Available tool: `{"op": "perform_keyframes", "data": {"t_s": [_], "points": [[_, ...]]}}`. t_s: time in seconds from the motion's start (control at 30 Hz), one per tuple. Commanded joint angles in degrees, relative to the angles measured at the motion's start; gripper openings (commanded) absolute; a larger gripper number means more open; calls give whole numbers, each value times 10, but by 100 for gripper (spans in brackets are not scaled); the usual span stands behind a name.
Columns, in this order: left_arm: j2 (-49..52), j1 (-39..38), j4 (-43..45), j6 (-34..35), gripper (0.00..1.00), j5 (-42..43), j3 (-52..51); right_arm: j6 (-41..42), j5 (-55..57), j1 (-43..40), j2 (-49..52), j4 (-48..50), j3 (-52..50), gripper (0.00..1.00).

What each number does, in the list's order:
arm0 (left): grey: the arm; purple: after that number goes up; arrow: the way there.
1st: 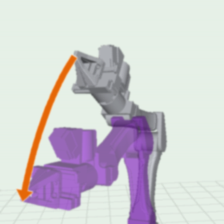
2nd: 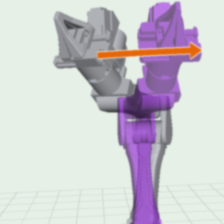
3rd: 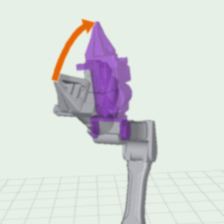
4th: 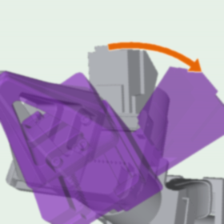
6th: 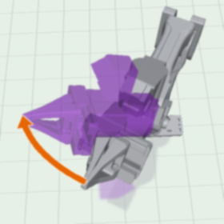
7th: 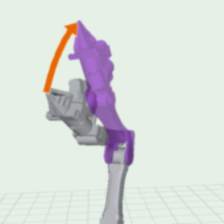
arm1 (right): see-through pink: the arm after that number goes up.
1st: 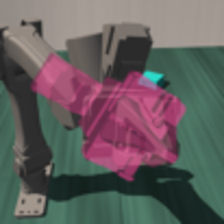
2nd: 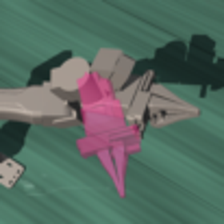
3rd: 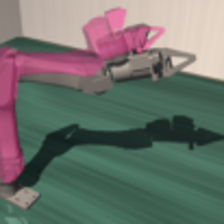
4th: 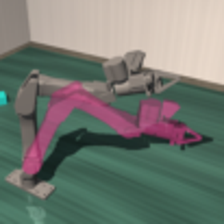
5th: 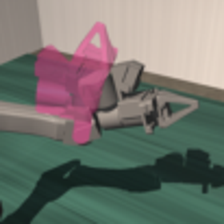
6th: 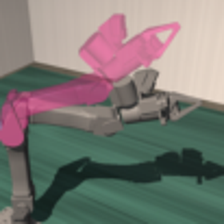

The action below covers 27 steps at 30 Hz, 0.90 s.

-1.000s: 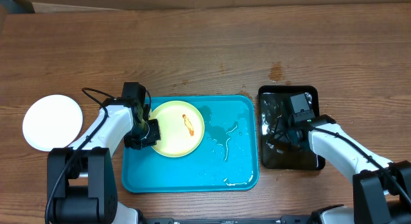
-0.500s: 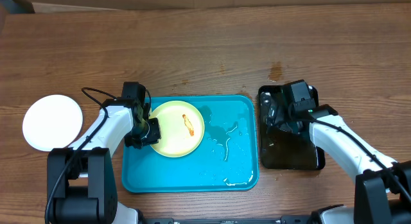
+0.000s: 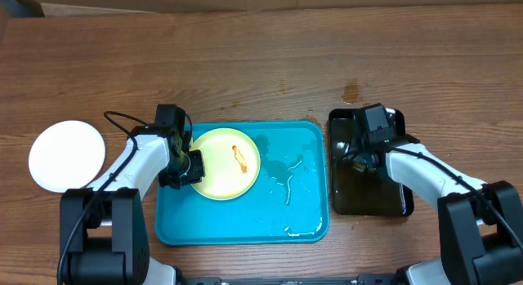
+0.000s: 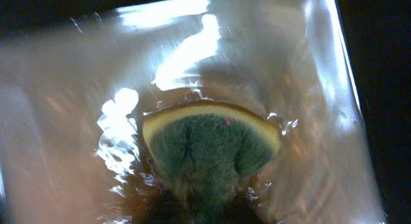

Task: Clean dirty plates on tray and stack at the side
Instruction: 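Dip the sponge in the black water tray with right gripper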

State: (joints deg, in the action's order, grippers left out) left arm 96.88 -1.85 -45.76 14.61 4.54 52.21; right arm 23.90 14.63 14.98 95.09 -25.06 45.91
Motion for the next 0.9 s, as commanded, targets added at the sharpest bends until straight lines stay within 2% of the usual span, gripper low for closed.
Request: {"op": "perform_keyframes", "data": {"t_s": [0.0,0.03,0.17,0.3,0.37,0.57,0.6,0.87], "points": [[9,-1,6,4,29,1,-17,1,-17,-2,5,-48,-5,4],[9,-1,6,4,29,4,-17,1,-32,-2,5,-73,-5,4],[9,-1,6,4,29,9,-17,1,-61,-2,4,-128,-4,27],[9,-1,6,4,29,9,-17,-2,-53,-4,1,-132,2,33],[9,-1,6,4,29,9,-17,-2,-42,-6,-2,-133,17,41],[9,-1,6,4,29,9,-17,-15,-42,-9,-5,-126,60,89],[9,-1,6,4,29,9,-17,-15,-42,-9,-5,-120,59,92],[9,-1,6,4,29,9,-17,-14,-42,-9,-4,-71,27,93]]}}
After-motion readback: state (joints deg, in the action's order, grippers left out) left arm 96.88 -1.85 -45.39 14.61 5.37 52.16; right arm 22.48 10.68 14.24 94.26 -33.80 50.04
